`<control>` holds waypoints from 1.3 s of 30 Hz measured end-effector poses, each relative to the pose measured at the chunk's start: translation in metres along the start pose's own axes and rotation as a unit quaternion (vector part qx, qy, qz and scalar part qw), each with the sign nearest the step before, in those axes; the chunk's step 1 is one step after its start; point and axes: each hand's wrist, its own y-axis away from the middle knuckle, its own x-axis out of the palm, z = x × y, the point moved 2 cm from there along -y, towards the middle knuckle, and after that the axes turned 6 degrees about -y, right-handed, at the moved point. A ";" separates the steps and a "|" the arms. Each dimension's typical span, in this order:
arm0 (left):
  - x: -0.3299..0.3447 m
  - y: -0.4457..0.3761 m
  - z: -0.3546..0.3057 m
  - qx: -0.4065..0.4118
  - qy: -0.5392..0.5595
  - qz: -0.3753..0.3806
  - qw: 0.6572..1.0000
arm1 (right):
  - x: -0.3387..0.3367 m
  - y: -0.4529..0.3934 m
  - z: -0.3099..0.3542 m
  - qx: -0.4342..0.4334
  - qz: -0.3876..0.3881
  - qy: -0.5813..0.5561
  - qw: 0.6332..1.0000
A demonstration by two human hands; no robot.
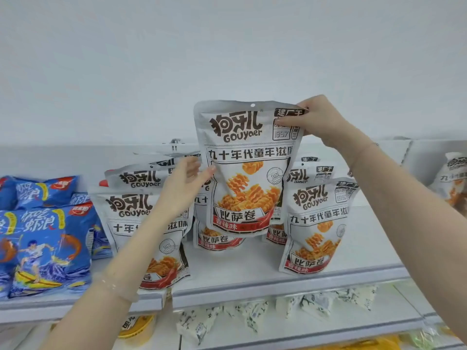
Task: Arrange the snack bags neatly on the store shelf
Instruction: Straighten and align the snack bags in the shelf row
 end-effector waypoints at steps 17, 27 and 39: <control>0.004 0.007 -0.026 0.011 0.153 -0.153 0.976 | 0.003 0.014 -0.001 0.031 -0.011 -0.266 0.963; 0.001 0.007 -0.023 0.008 0.196 -0.116 0.974 | -0.001 0.024 -0.027 0.017 -0.050 -0.284 0.957; -0.029 -0.001 -0.012 -0.049 0.119 -0.028 0.991 | 0.026 0.038 -0.029 0.028 0.053 -0.207 0.976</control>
